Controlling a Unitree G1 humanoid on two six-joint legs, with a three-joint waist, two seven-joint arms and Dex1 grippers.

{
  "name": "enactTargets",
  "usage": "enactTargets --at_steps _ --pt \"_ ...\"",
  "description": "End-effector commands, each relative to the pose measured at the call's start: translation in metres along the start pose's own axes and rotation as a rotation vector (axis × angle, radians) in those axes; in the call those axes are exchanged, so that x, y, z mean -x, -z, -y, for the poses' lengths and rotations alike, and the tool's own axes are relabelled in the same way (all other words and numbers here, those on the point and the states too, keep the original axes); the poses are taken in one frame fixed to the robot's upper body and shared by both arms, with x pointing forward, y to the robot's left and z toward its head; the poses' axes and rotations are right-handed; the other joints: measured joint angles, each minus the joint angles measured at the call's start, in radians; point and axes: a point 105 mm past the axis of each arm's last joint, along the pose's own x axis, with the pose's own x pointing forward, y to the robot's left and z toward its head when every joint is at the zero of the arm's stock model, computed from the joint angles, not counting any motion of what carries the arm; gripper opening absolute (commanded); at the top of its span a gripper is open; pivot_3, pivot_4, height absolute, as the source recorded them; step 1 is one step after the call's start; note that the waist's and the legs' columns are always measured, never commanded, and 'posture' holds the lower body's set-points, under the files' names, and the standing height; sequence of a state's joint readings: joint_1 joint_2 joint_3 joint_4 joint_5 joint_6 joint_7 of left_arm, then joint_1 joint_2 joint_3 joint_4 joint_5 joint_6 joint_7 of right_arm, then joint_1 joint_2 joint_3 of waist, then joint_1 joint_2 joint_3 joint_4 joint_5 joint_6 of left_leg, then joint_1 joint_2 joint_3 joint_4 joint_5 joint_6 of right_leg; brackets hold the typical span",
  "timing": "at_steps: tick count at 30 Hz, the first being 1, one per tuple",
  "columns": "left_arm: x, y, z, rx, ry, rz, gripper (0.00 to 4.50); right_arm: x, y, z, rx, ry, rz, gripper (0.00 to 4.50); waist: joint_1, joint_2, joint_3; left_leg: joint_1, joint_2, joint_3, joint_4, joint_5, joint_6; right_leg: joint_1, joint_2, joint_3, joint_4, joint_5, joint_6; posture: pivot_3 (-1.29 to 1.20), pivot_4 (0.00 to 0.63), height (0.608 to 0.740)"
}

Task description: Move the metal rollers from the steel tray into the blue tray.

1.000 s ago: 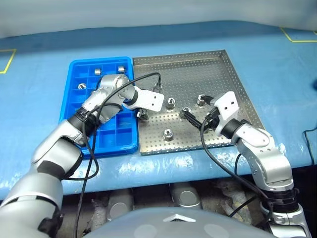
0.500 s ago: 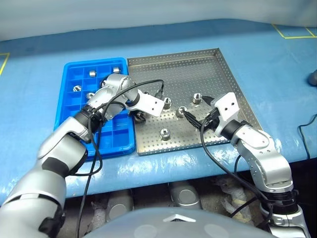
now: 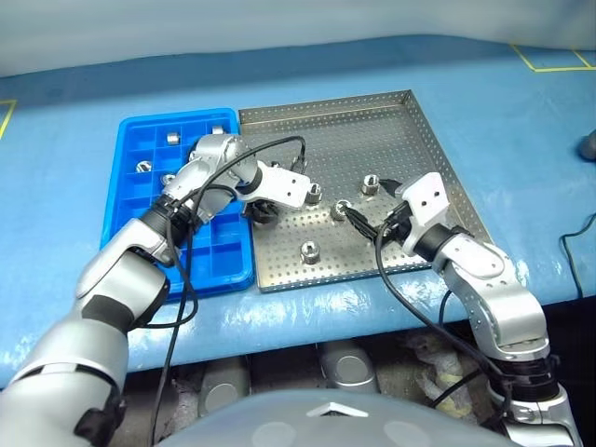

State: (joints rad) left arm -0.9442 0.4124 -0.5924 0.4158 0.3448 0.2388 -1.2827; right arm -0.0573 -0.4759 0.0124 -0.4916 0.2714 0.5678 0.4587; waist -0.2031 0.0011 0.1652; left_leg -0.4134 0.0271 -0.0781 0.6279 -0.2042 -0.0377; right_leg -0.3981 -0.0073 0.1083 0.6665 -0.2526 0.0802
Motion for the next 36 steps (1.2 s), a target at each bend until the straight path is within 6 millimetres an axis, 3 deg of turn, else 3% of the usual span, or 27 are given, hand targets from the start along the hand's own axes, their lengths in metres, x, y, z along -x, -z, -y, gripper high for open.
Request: enactTargets --at_steps 1,6,10,14,19,24,36 --pt "0.025 -0.023 -0.016 0.059 -0.079 0.146 1.38 0.000 -0.016 -0.005 0.024 -0.023 0.059 4.50 0.000 0.000 0.000 0.000 0.000 0.000 0.000 0.000 0.000 0.000 0.000 0.000 0.000 0.000 0.000 -0.23 0.150 0.740" --pt "0.060 -0.016 -0.029 0.133 -0.218 0.219 1.38 -0.009 -0.025 -0.013 -0.036 -0.071 0.095 4.50 -0.017 0.000 0.000 0.000 0.000 0.000 0.000 0.000 0.000 -0.001 0.000 0.001 0.001 0.000 0.000 -0.25 0.150 0.740" --pt "0.090 0.011 -0.035 0.247 -0.366 0.221 1.38 -0.026 -0.031 -0.028 -0.090 -0.170 0.113 4.50 -0.038 0.000 0.000 0.002 0.001 0.000 0.000 0.000 0.000 0.000 0.001 0.001 0.003 0.000 0.000 -0.24 0.150 0.740" --pt "0.108 0.034 -0.028 0.362 -0.472 0.222 1.38 -0.044 -0.038 -0.041 -0.130 -0.298 0.119 4.50 -0.042 0.000 0.000 0.002 0.001 0.000 0.000 0.000 0.000 0.000 0.001 0.001 0.003 0.000 0.000 -0.21 0.150 0.740" --pt "0.118 0.051 -0.004 0.486 -0.559 0.240 1.38 -0.074 -0.036 -0.067 -0.109 -0.540 0.033 4.50 -0.034 0.000 0.000 0.002 0.001 0.000 0.000 0.000 0.000 0.000 0.000 0.001 0.003 0.000 0.000 -0.14 0.150 0.740" --pt "0.118 0.053 0.014 0.559 -0.603 0.259 1.38 -0.094 -0.021 -0.078 -0.075 -0.678 -0.095 4.50 0.007 -0.001 0.001 0.002 0.001 -0.002 0.000 0.000 0.000 0.000 0.000 -0.001 0.005 0.000 0.000 -0.06 0.150 0.740" --pt "0.125 0.059 0.040 0.657 -0.654 0.254 1.38 -0.122 0.009 -0.063 0.016 -0.686 -0.251 4.50 0.100 -0.002 0.001 0.003 0.001 -0.002 0.000 0.000 0.000 0.000 0.000 -0.002 0.006 0.002 -0.003 0.05 0.150 0.740"
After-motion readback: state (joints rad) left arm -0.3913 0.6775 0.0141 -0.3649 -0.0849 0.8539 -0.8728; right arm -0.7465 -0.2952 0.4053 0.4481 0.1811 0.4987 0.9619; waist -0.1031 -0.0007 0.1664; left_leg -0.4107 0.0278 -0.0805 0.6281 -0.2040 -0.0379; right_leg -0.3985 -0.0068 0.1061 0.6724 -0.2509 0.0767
